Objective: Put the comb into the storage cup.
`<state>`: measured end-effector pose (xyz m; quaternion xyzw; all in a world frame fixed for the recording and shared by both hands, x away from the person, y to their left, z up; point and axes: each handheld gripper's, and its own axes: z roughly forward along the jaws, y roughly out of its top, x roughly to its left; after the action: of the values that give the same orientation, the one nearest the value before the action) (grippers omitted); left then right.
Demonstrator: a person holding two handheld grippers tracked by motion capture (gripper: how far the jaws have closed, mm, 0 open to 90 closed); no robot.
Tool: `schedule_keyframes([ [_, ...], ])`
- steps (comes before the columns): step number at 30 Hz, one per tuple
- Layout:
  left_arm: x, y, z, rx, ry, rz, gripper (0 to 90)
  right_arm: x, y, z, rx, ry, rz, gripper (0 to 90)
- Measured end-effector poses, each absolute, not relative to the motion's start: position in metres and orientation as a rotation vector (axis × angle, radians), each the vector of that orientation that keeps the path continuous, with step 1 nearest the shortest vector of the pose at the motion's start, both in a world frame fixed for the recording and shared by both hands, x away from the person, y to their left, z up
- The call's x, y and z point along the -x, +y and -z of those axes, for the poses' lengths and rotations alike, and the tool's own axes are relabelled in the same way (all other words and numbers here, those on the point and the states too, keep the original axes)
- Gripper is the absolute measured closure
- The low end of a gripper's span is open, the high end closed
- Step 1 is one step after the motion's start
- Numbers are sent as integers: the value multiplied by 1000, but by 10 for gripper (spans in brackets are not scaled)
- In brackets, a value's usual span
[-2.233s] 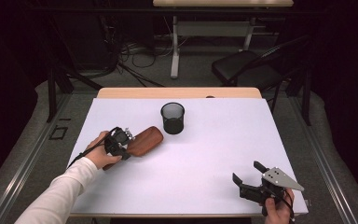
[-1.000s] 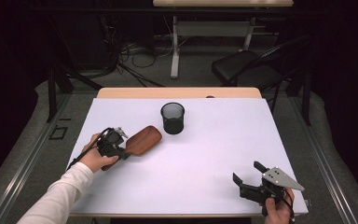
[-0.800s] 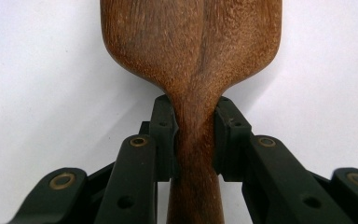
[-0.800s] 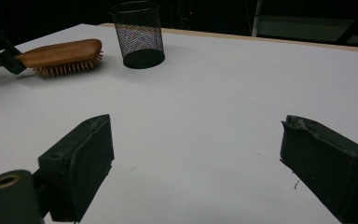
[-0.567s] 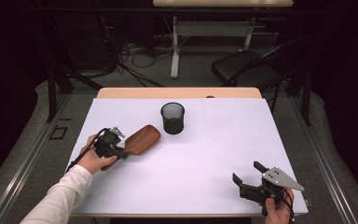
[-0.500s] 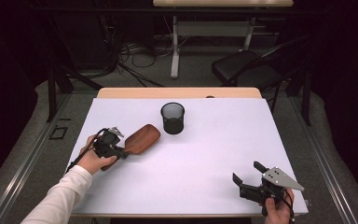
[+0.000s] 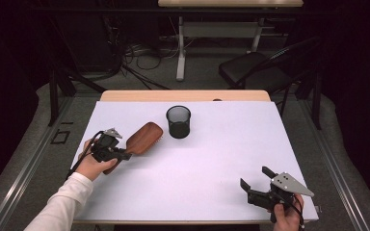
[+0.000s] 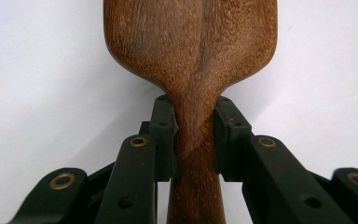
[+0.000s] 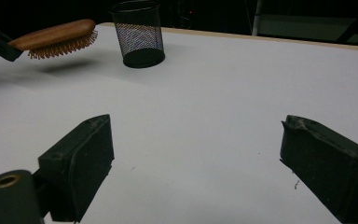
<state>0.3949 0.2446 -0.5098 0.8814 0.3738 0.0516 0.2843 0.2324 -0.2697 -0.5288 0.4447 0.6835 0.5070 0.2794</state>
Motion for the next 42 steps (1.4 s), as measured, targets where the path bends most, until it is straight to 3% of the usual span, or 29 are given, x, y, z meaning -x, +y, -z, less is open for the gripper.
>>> schedule_keyframes([
  [23, -379, 250, 492, -2122, 1103, -213, 722, -233, -269, 530, -1192, 1827, -1360, 91],
  [42, -360, 236, 476, -2026, 1074, -345, 721, -233, -270, 529, -1194, 1829, -1360, 91],
])
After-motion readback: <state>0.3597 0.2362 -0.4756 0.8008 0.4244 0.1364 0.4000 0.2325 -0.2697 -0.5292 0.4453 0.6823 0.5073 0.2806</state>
